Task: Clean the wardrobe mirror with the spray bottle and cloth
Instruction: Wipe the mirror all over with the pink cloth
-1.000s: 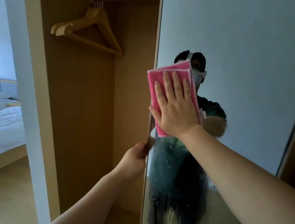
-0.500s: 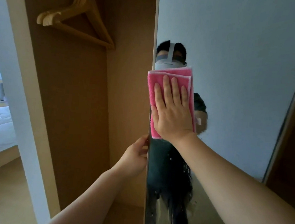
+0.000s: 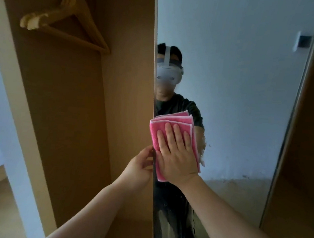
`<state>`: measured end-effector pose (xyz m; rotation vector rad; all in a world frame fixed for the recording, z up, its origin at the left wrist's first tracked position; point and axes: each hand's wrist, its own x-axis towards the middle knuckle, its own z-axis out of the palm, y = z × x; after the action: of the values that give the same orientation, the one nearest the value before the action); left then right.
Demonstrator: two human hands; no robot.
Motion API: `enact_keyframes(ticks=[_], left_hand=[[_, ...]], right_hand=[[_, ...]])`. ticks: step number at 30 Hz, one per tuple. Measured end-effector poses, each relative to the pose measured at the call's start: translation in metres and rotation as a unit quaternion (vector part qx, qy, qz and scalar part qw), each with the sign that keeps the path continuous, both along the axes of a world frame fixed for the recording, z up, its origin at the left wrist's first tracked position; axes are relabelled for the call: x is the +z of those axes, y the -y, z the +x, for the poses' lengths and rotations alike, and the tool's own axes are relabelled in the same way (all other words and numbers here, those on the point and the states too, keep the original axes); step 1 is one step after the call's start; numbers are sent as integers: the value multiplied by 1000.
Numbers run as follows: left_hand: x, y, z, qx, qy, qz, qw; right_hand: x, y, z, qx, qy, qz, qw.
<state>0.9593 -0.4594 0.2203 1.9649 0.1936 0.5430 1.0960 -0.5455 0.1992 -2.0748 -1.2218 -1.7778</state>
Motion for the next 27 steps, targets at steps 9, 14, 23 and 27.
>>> enact_keyframes(ticks=[9,14,23,27], left_hand=[[-3,5,-2,16,17,-12,1000],[1,11,-2,36,19,-5,999],[5,23,3,102,14,-9,995],[8,32,6,118,23,-4,993]], right_hand=[[-24,12,0,14,-4,-45,999],[-15,19,4,19,-2,-72,997],[25,41,25,50,58,-103,992],[61,51,34,63,53,-60,995]])
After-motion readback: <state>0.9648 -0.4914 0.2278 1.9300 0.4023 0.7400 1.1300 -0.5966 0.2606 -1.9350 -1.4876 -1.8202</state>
